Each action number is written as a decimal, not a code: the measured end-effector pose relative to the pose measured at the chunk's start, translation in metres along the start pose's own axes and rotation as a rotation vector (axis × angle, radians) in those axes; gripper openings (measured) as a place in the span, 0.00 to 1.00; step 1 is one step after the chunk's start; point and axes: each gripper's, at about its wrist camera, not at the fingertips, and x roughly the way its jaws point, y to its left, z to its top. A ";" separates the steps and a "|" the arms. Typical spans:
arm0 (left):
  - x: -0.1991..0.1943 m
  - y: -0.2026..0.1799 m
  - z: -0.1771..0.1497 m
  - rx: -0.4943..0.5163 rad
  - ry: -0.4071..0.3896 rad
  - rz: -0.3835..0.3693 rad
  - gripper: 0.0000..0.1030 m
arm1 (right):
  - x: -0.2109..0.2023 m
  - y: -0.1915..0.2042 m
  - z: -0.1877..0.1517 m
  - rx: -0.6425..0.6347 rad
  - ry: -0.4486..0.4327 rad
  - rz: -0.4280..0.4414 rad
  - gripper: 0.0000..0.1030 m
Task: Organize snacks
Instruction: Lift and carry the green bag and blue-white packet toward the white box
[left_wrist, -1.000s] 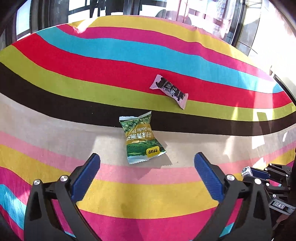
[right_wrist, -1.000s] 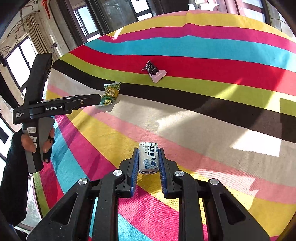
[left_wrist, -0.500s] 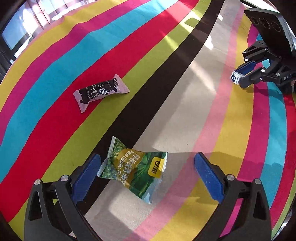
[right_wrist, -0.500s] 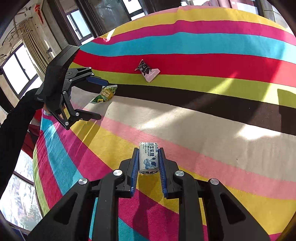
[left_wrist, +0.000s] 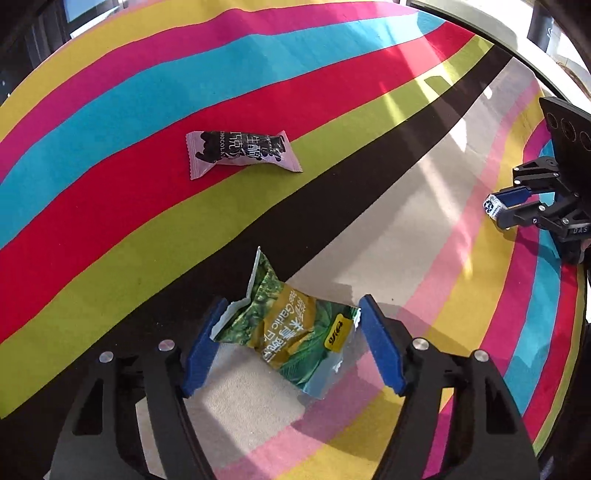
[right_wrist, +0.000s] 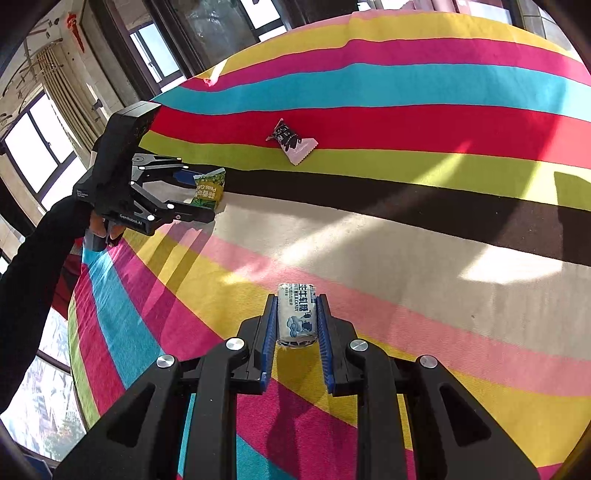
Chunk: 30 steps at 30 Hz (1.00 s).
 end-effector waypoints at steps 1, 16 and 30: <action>-0.002 -0.004 -0.003 -0.046 -0.006 0.032 0.65 | 0.000 0.000 0.000 -0.001 -0.002 0.003 0.21; -0.055 -0.092 -0.085 -0.503 -0.329 0.124 0.50 | -0.002 0.015 -0.003 -0.065 -0.005 -0.062 0.20; -0.111 -0.132 -0.152 -0.529 -0.439 0.195 0.50 | -0.009 0.101 -0.042 -0.130 -0.003 0.002 0.20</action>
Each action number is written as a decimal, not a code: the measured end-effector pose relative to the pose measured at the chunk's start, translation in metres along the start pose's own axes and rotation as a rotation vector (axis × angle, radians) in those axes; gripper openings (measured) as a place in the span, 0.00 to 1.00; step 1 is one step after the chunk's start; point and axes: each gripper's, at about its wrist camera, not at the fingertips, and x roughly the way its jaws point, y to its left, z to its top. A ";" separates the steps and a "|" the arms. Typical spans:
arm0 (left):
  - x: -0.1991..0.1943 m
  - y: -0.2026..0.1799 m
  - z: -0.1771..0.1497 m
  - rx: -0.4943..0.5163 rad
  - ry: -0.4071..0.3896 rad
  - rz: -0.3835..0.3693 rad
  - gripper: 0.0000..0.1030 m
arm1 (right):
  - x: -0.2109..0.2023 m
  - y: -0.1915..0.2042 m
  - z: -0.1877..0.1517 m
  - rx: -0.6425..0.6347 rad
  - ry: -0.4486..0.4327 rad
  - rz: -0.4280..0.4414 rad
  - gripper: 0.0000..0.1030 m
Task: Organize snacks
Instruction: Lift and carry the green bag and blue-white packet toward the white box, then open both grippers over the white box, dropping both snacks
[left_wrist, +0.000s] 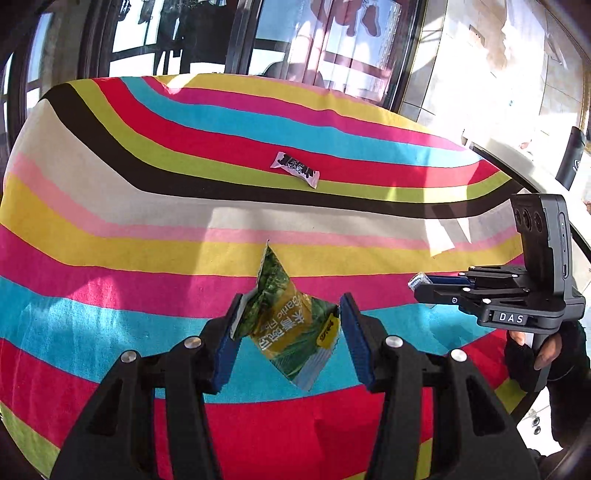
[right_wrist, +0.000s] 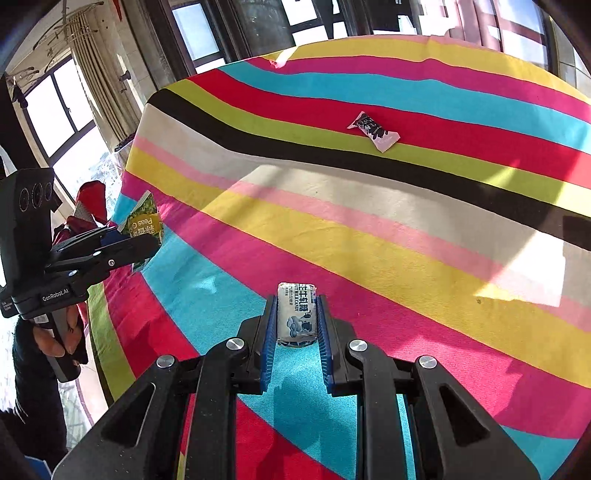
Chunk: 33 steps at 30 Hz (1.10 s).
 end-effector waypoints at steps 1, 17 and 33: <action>-0.006 0.000 -0.004 0.000 -0.010 0.004 0.50 | 0.000 0.006 -0.001 -0.006 -0.003 0.006 0.20; -0.075 0.015 -0.069 -0.065 -0.048 0.084 0.50 | -0.002 0.122 -0.012 -0.188 0.012 0.128 0.20; -0.166 0.075 -0.153 -0.251 -0.043 0.269 0.50 | 0.013 0.263 -0.054 -0.519 0.127 0.298 0.20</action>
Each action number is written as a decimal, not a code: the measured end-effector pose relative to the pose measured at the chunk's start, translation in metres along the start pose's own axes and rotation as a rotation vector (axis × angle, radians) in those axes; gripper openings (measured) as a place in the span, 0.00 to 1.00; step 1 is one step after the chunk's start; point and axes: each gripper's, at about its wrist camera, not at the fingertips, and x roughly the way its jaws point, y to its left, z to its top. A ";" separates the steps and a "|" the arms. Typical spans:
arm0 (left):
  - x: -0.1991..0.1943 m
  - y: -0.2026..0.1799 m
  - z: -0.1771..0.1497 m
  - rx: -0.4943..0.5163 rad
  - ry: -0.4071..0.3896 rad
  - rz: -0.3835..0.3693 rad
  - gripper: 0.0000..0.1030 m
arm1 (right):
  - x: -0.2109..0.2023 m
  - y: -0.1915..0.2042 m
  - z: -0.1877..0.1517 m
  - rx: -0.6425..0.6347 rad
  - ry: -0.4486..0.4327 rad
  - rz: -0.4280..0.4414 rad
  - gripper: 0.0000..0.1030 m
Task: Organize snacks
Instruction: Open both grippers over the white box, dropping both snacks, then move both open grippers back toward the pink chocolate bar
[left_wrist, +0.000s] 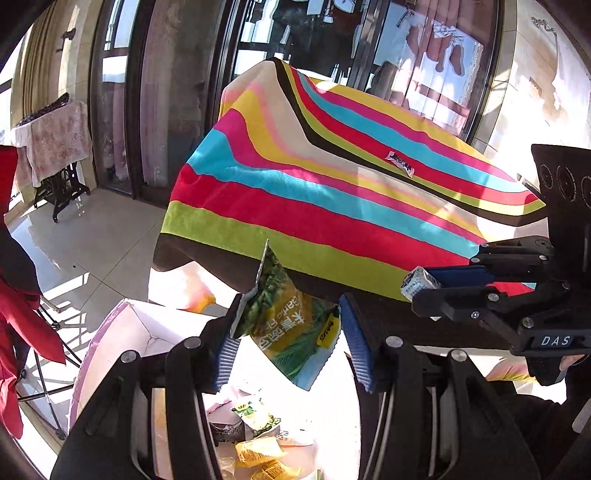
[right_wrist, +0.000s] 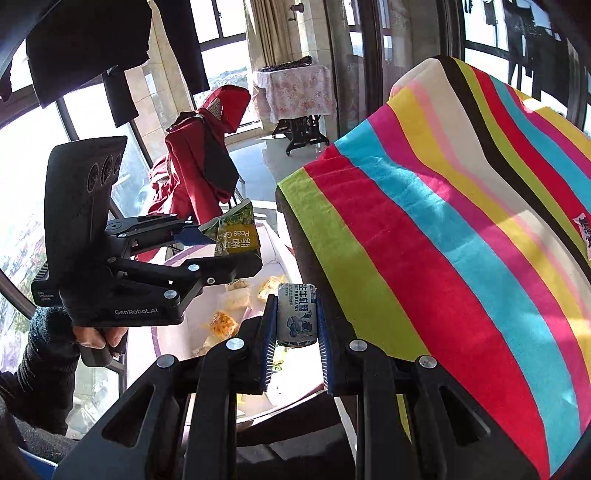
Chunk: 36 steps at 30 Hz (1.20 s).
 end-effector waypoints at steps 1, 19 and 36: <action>-0.001 0.007 -0.006 -0.012 0.016 0.016 0.50 | 0.006 0.010 -0.001 -0.026 0.018 0.017 0.20; -0.004 0.055 -0.012 -0.090 0.076 0.593 0.98 | -0.006 0.002 -0.025 0.009 0.025 0.116 0.52; 0.107 -0.160 0.103 0.299 0.047 0.148 0.98 | -0.106 -0.133 -0.086 0.305 -0.146 -0.219 0.70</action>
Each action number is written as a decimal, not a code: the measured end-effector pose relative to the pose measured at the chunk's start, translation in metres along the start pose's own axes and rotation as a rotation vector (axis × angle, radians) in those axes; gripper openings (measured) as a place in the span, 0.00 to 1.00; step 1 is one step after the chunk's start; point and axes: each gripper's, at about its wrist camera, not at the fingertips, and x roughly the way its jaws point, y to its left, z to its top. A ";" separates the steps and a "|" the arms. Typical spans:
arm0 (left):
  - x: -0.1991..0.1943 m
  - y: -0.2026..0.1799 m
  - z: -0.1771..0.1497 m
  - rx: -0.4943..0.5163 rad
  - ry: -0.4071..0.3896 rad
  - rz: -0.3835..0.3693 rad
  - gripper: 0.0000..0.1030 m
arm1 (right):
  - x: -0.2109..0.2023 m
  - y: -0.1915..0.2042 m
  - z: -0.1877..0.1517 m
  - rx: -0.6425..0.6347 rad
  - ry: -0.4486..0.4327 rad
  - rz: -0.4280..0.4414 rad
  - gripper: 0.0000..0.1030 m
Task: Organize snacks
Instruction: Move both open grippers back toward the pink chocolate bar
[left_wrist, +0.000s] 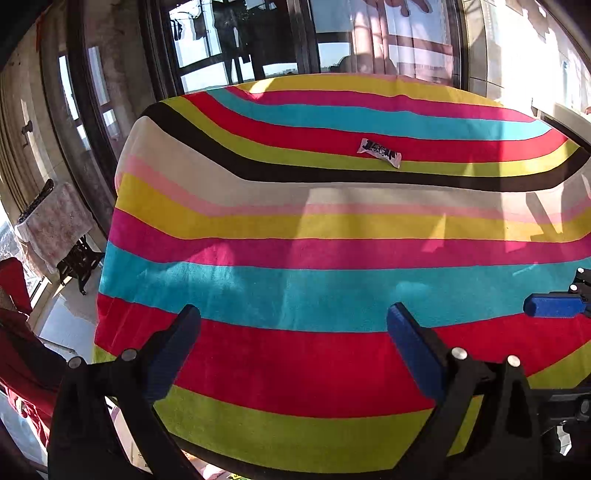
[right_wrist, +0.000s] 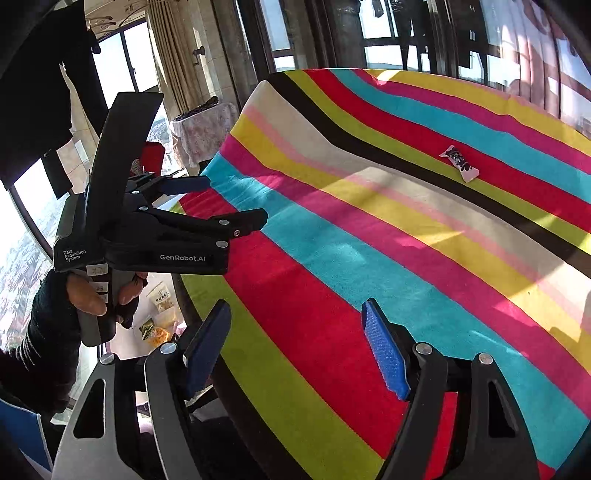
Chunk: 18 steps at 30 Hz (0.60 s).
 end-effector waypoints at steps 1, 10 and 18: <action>0.007 -0.010 0.007 0.005 0.007 -0.028 0.98 | -0.001 -0.007 -0.002 0.017 -0.001 -0.011 0.70; 0.046 -0.078 0.044 0.072 0.018 -0.102 0.98 | -0.013 -0.067 -0.022 0.134 -0.023 -0.099 0.73; 0.074 -0.083 0.066 0.069 0.014 -0.105 0.98 | -0.003 -0.124 -0.003 0.195 0.000 -0.223 0.74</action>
